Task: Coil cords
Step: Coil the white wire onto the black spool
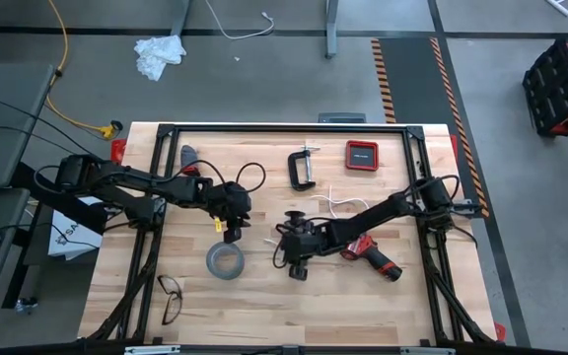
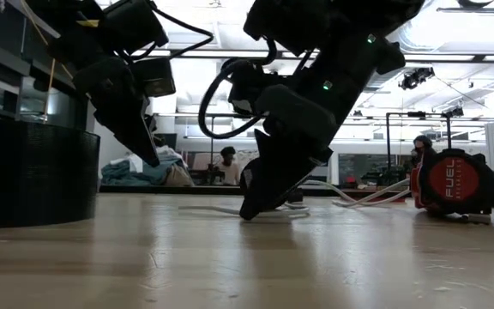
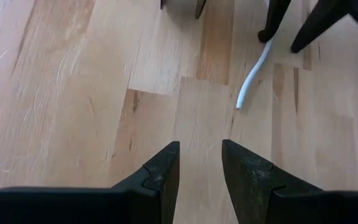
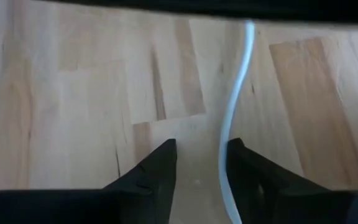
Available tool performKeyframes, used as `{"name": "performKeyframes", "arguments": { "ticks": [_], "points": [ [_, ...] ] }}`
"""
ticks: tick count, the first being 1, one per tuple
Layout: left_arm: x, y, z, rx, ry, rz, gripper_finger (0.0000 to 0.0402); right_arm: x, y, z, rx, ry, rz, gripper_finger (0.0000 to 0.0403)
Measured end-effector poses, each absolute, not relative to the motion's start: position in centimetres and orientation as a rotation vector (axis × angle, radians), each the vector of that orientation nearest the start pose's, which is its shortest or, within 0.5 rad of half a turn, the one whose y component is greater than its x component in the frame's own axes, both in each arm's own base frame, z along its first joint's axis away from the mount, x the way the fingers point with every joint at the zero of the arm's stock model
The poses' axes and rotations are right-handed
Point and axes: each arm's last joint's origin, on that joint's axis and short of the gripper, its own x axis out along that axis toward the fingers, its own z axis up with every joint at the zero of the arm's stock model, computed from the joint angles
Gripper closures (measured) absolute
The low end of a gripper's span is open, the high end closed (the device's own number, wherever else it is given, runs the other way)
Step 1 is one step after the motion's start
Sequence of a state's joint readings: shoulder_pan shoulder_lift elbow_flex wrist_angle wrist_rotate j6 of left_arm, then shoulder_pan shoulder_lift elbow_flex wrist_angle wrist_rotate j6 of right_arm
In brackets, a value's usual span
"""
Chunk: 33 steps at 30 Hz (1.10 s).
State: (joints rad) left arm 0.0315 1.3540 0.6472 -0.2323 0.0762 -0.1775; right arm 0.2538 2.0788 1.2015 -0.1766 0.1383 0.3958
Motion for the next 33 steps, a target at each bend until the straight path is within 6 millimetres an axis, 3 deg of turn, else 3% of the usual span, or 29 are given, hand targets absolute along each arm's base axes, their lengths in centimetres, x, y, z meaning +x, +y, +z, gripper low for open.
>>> {"name": "performKeyframes", "arguments": {
  "ticks": [9,11,15,18,21,25,28,33],
  "points": [
    [24.6,0.6,17.0,-0.227,0.938,0.049,0.0286,38.7,9.4,9.7,0.116,1.039,-0.115,0.0281],
    [24.6,0.6,17.0,-0.227,0.938,0.049,0.0286,38.6,9.3,9.7,0.111,1.057,-0.105,0.0304],
    [24.7,0.6,17.1,-0.227,0.925,0.049,0.0286,38.6,8.9,9.7,0.153,1.081,-0.075,0.0388],
    [24.8,0.6,17.2,-0.226,0.909,0.047,0.0286,38.8,8.4,10.1,0.251,1.099,-0.069,0.0397],
    [24.9,0.6,17.4,-0.225,0.908,0.047,0.0286,38.9,8.1,12.0,0.278,1.083,-0.049,0.0401],
    [25.3,0.9,18.1,-0.205,0.882,0.044,0.0286,37.8,7.6,15.8,0.211,1.106,-0.021,0.0402],
    [26.0,1.4,19.2,-0.199,0.844,0.049,0.0286,36.3,6.4,19.3,0.176,1.11,-0.03,0.0402],
    [27.1,2.0,21.4,-0.122,0.769,0.03,0.0286,34.2,4.0,23.0,0.136,1.092,-0.088,0.0402]
  ]
}}
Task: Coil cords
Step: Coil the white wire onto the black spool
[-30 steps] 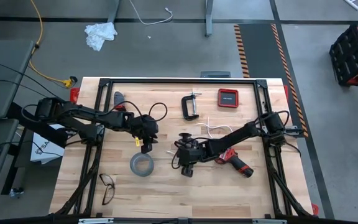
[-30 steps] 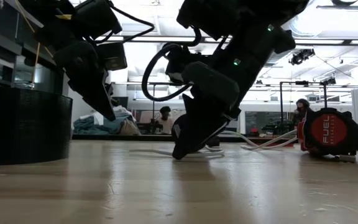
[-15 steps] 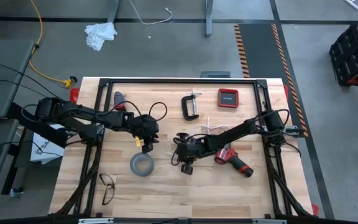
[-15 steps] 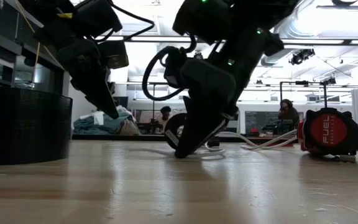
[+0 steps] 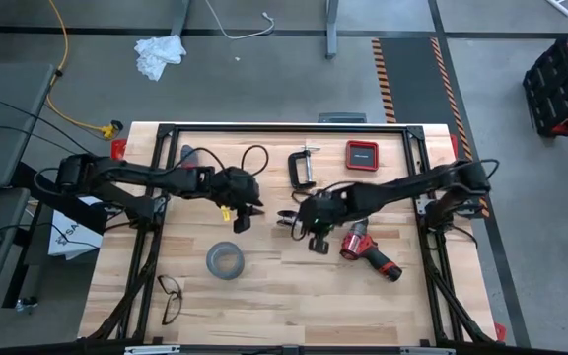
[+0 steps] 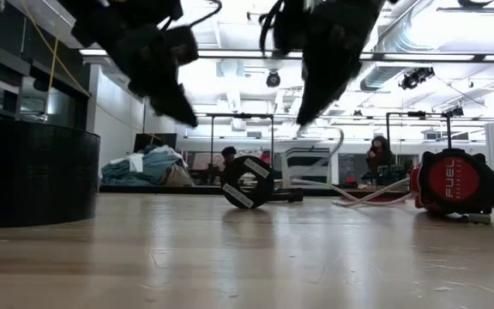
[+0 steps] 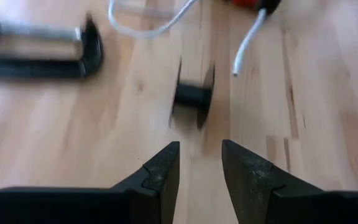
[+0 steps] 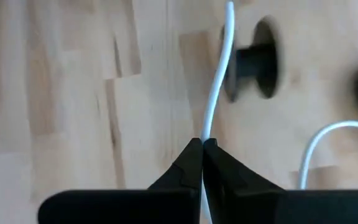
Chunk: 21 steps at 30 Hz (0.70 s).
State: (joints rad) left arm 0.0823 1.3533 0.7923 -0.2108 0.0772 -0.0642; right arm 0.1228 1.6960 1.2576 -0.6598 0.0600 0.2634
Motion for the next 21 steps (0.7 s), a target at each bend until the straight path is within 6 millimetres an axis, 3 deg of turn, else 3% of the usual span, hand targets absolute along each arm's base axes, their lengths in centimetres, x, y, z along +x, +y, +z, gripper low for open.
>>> {"name": "performKeyframes", "arguments": {
  "ticks": [2,5,9,21],
  "points": [
    [27.4,2.1,22.2,-0.065,0.742,0.01,0.0286,33.6,3.0,23.7,0.104,1.112,-0.104,0.0402],
    [27.8,2.2,22.7,0.022,0.696,-0.021,0.0286,33.1,1.1,22.9,0.067,1.199,-0.136,0.0403],
    [28.0,2.2,22.9,0.08,0.669,-0.031,0.0286,34.3,-0.4,22.6,0.055,1.136,-0.104,0.0403],
    [28.5,2.3,22.6,0.096,0.659,0.014,0.0286,35.9,1.0,20.1,-0.008,1.149,0.03,0.0403]
  ]
}}
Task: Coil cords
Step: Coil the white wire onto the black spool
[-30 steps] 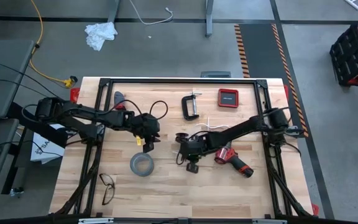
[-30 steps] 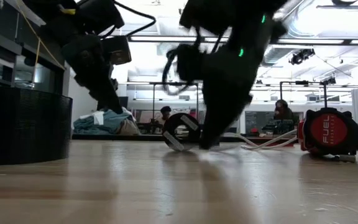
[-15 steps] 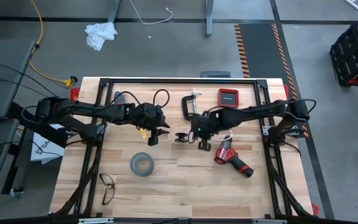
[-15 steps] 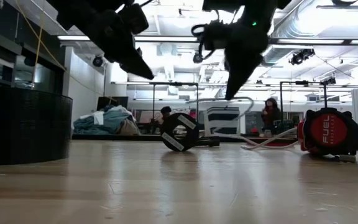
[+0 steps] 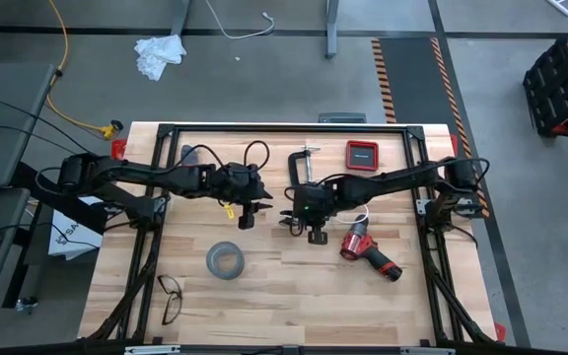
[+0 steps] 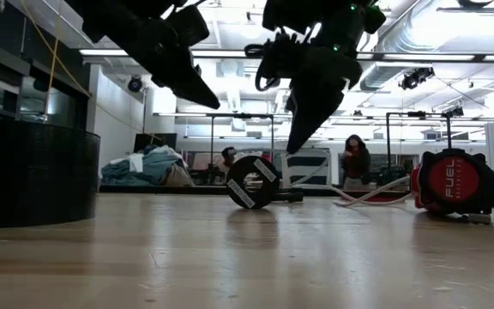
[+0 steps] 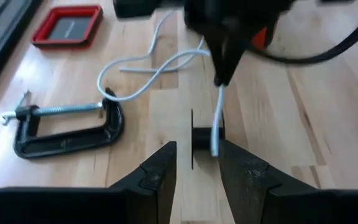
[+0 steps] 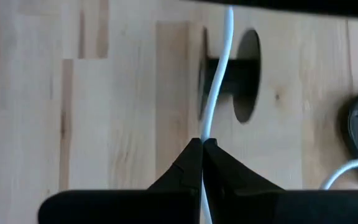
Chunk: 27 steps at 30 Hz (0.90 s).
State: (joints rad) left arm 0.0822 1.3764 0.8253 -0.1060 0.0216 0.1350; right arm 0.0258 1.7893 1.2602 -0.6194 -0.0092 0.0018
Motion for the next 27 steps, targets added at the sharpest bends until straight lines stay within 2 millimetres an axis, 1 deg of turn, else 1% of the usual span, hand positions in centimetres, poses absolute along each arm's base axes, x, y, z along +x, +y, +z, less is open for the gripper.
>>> {"name": "performKeyframes", "arguments": {
  "ticks": [4,11,18,22,27],
  "points": [
    [29.0,2.1,21.6,0.096,0.687,0.001,0.0286,35.8,1.3,20.1,-0.041,1.158,0.018,0.0403],
    [30.4,1.4,20.5,0.089,0.658,-0.035,0.0286,35.7,0.6,20.1,-0.046,1.163,-0.022,0.0403],
    [30.5,1.3,20.1,-0.032,0.666,-0.075,0.0286,35.6,0.7,20.0,-0.048,1.18,0.019,0.0403],
    [30.5,1.2,20.1,-0.037,0.667,-0.09,0.0286,35.5,0.5,20.0,-0.051,1.184,0.011,0.0403],
    [30.9,1.2,19.0,-0.002,0.698,-0.093,0.0286,35.4,0.4,20.0,-0.054,1.201,0.01,0.0403]
  ]
}}
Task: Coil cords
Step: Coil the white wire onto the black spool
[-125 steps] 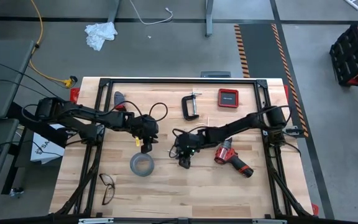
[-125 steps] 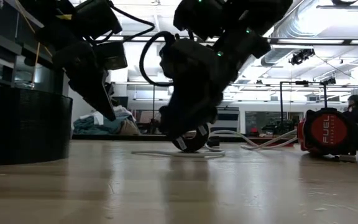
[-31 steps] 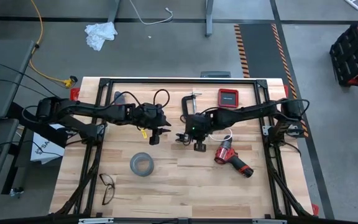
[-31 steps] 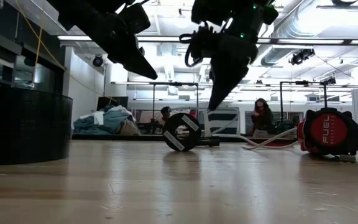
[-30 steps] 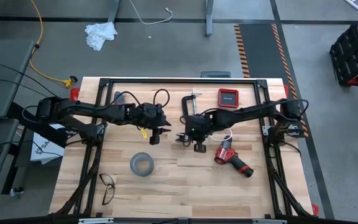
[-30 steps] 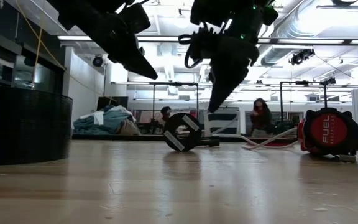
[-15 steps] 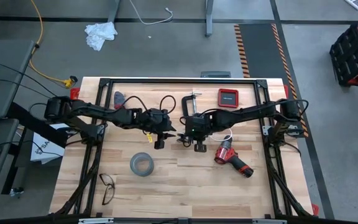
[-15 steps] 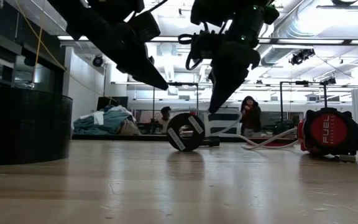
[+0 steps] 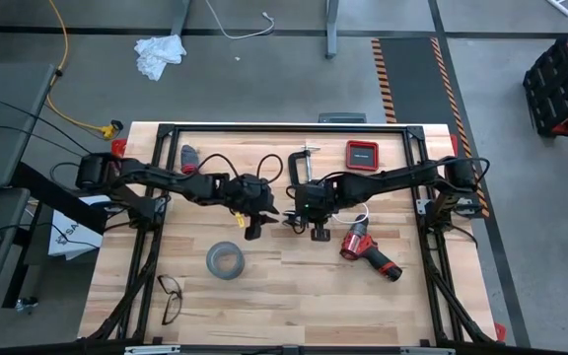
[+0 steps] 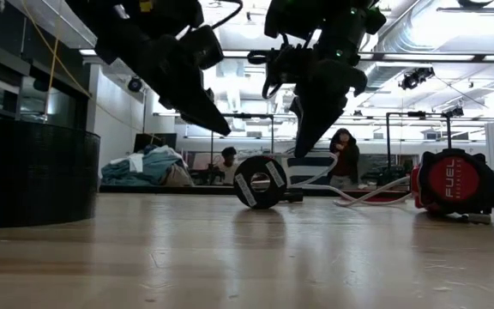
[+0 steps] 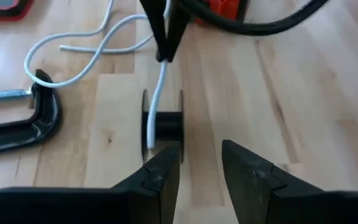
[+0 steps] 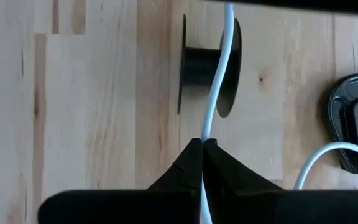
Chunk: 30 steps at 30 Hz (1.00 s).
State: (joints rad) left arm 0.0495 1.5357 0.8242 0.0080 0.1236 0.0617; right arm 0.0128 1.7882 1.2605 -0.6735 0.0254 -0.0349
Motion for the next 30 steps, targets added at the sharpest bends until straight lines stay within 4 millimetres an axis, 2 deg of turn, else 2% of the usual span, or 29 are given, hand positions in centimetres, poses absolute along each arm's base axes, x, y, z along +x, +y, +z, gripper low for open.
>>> {"name": "performKeyframes", "arguments": {
  "ticks": [5,15,22,30],
  "points": [
    [31.5,1.3,18.0,-0.006,0.708,-0.048,0.0286,35.3,0.4,19.8,-0.048,1.223,0.019,0.0403],
    [32.2,1.4,17.6,0.011,0.661,-0.049,0.0286,35.2,0.5,18.9,-0.059,1.275,0.04,0.0403],
    [32.7,1.4,16.4,-0.001,0.684,-0.051,0.0286,35.2,0.5,18.8,-0.06,1.277,0.041,0.0403],
    [32.9,1.4,16.6,-0.006,0.645,-0.046,0.0286,35.5,0.6,17.7,-0.053,1.315,0.048,0.0403]
  ]
}}
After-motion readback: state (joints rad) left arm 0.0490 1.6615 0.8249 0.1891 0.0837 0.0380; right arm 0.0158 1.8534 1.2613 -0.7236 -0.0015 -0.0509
